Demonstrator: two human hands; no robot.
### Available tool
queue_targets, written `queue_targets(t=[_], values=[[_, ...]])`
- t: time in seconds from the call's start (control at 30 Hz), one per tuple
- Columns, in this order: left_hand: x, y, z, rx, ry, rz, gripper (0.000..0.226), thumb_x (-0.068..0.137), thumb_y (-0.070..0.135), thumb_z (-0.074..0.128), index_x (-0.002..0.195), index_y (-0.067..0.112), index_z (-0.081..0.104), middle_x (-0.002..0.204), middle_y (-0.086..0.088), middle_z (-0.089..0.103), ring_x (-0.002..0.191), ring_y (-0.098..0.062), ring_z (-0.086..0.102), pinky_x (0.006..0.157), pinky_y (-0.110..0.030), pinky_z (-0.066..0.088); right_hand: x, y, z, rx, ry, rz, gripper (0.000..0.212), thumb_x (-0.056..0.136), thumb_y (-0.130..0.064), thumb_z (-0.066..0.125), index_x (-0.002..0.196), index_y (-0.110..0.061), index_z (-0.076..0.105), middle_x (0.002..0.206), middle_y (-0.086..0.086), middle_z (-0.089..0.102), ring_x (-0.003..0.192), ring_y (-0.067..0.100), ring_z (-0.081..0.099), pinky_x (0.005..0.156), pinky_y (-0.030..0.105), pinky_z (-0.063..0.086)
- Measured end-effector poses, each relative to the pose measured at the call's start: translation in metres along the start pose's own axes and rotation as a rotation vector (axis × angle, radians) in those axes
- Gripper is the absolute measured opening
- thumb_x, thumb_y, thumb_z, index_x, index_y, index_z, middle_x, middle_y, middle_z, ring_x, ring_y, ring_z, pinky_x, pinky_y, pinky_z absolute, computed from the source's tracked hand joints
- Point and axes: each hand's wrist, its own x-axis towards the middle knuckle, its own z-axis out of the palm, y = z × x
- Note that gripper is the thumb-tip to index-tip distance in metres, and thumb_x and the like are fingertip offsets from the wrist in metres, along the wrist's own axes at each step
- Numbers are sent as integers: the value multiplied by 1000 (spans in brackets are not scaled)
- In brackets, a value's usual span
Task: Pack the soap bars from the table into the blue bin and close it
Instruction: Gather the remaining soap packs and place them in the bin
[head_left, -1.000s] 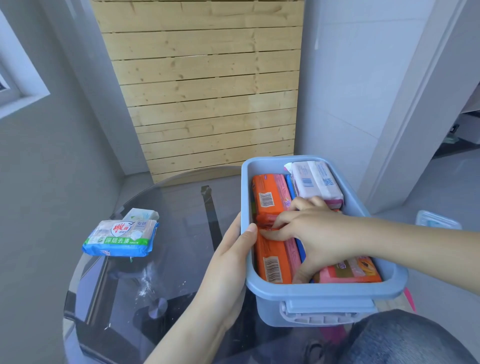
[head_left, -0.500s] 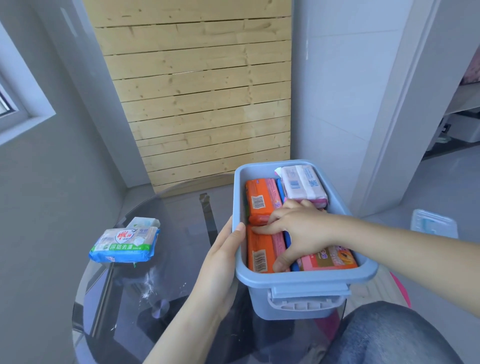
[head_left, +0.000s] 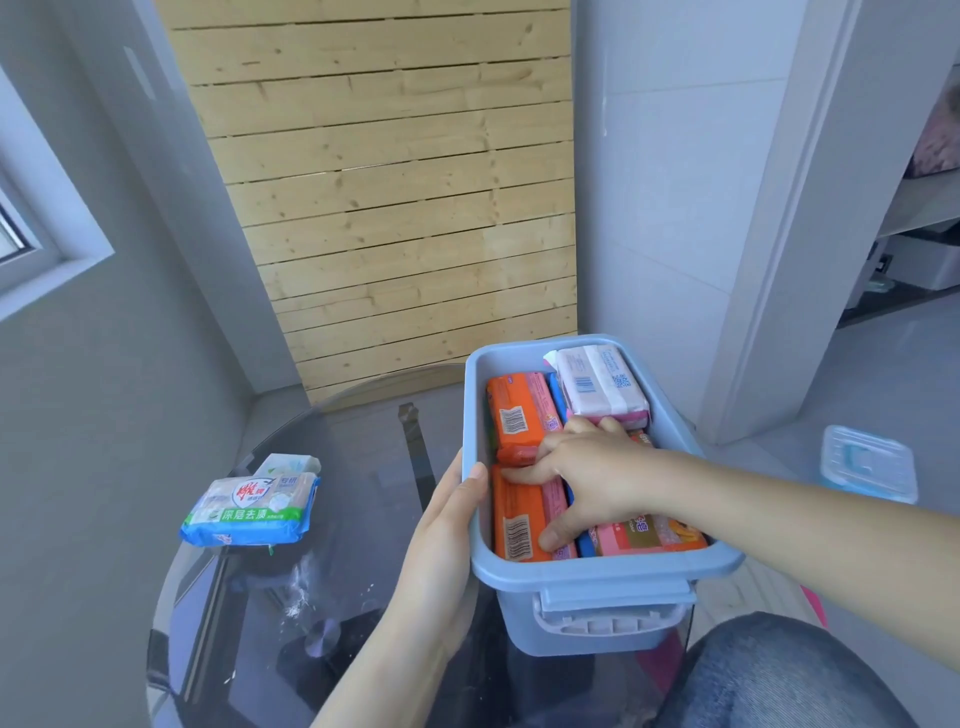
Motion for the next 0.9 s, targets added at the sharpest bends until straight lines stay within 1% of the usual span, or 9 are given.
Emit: queue_targets(t=[0.23,0.33,0.37,0.43,0.53,0.6,0.73,0.83,0.9], values=[[-9,11,1,102,61,-22,32,98,31,44,124,28,62,119,-4,71,110,-25,67,95,-45,52,-13,-5,-10,110,37,6,77,68,-67,61,137,-51,31,134,-10,44,122,20,31,103,39,25],[-14,16,-7,196,131,-40,30,99,30,42,115,29,68,108,-2,76,98,-21,72,78,-32,57,-21,-12,-22,267,201,54,69,69,-61,65,132,-51,40,137,-8,48,130,21,29,108,45,27],[-15,18,-10,202,176,-54,30,98,30,43,115,26,67,106,-3,76,97,-21,72,79,-33,58,-24,-16,-26,313,288,68,64,71,-58,66,131,-49,43,138,-5,50,134,21,26,108,44,27],[-18,23,-21,159,300,-77,27,96,27,48,117,20,64,106,-6,75,99,-23,71,87,-38,56,-25,-31,-35,399,480,45,53,76,-49,65,127,-45,51,129,-6,57,134,18,28,102,33,30],[-20,35,-40,102,468,-55,20,95,19,50,104,19,68,100,-6,73,92,-20,72,74,-30,57,-20,-68,-44,506,646,-58,40,81,-42,63,121,-41,57,102,-17,62,110,7,41,80,19,34],[-23,45,-53,77,552,-41,22,94,16,48,96,20,69,95,-4,72,85,-19,71,67,-28,55,-11,-94,-42,552,669,-101,37,82,-40,62,119,-39,59,98,-17,61,103,5,44,77,15,36],[-30,61,-87,56,680,-3,21,93,15,48,96,20,68,92,-1,68,78,-14,67,63,-24,52,17,-138,-25,617,660,-129,34,84,-36,61,118,-35,61,97,-14,61,100,10,50,85,24,41],[-34,67,-117,125,779,28,16,91,17,50,94,22,65,97,2,65,88,-13,64,75,-28,49,46,-162,-8,665,637,-110,31,85,-33,60,115,-31,63,95,-13,58,99,11,52,86,29,46],[-34,67,-135,155,849,30,19,91,18,49,101,20,65,104,0,62,98,-17,61,85,-33,45,68,-174,5,688,585,-70,30,85,-31,60,115,-29,64,98,-10,61,100,13,55,86,30,47]])
